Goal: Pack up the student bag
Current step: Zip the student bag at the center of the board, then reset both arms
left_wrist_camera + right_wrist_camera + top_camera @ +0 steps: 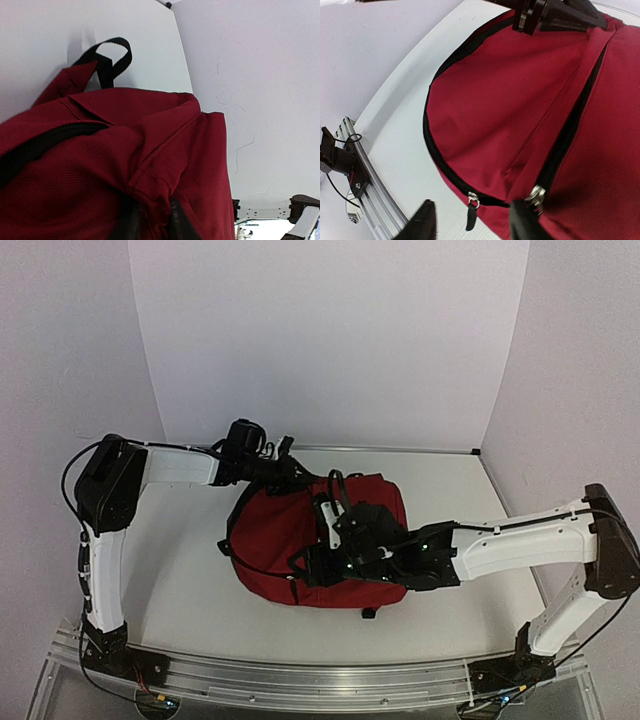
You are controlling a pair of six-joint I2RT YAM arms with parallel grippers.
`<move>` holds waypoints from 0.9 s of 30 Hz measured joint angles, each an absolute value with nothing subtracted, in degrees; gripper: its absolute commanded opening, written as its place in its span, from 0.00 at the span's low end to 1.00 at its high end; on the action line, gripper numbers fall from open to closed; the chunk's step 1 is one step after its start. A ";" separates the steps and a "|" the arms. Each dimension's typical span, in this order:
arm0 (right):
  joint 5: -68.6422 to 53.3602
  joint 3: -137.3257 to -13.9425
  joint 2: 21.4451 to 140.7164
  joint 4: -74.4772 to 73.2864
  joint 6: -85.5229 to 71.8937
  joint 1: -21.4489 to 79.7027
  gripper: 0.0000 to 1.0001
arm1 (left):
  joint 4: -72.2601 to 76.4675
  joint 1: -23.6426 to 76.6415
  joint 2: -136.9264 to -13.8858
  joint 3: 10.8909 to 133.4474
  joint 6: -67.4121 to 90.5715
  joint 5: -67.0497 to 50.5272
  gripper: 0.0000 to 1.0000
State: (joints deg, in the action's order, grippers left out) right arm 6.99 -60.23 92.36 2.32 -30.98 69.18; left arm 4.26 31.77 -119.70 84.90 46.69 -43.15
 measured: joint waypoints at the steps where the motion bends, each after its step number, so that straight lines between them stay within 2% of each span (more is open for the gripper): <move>1: 7.06 -60.76 92.36 1.83 -30.90 69.53 0.90 | 4.88 31.00 -119.65 84.90 46.21 -42.56 0.46; 4: 8.07 -63.68 92.33 0.01 -30.98 70.12 0.98 | 5.73 28.35 -118.63 84.63 43.06 -40.64 0.74; 6: 8.70 -65.41 92.23 -1.03 -30.81 69.77 0.98 | 5.33 26.86 -116.67 83.89 40.60 -38.85 0.84; 9: 9.15 -67.89 91.71 -3.16 -30.05 67.06 0.98 | 1.88 25.79 -111.21 82.59 35.90 -35.89 0.94; 16: 9.60 -68.68 88.51 -6.39 -27.90 52.81 0.98 | -5.32 22.79 -95.33 78.60 28.16 -25.19 1.00; 27: 6.20 -58.31 77.98 -6.66 -25.72 26.37 0.98 | -6.99 -5.25 -81.14 55.18 30.55 -13.72 1.00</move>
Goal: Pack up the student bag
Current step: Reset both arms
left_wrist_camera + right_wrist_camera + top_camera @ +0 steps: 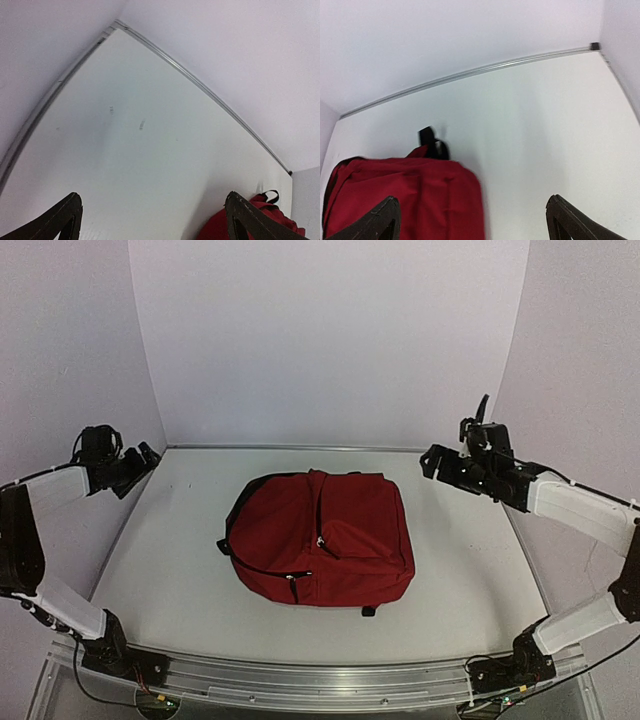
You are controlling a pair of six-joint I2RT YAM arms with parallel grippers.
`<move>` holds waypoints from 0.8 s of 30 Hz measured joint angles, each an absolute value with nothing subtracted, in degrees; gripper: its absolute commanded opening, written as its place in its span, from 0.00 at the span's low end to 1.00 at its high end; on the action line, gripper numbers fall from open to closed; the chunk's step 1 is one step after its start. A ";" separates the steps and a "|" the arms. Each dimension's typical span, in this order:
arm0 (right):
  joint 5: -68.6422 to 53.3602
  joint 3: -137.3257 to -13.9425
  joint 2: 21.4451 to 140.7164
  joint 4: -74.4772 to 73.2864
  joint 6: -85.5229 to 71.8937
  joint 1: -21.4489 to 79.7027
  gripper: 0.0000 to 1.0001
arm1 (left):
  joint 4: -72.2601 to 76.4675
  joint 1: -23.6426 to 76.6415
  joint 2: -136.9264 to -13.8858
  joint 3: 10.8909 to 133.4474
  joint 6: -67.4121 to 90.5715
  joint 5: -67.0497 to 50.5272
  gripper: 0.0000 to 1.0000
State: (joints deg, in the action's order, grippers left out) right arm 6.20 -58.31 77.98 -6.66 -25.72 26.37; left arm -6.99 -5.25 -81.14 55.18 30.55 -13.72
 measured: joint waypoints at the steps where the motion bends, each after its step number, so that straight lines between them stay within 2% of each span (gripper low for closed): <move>1: 6.11 -56.81 76.72 -6.52 -25.63 24.10 0.98 | -6.87 -7.08 -79.55 52.98 30.86 -12.73 1.00; 5: 6.17 -49.11 69.86 -2.20 -25.07 17.90 0.98 | -3.32 -9.76 -71.39 44.12 30.89 -6.53 1.00; 11: 9.75 -35.64 60.76 14.03 -22.12 17.17 0.98 | 8.11 -9.32 -59.56 30.39 27.10 2.78 1.00; 18: 15.19 -21.67 58.50 31.93 -15.74 17.17 0.98 | 17.53 -9.32 -57.52 21.20 20.06 5.75 1.00; 24: 16.29 -19.09 56.91 37.80 -11.89 17.17 0.98 | 21.02 -9.32 -57.51 18.83 16.70 5.01 1.00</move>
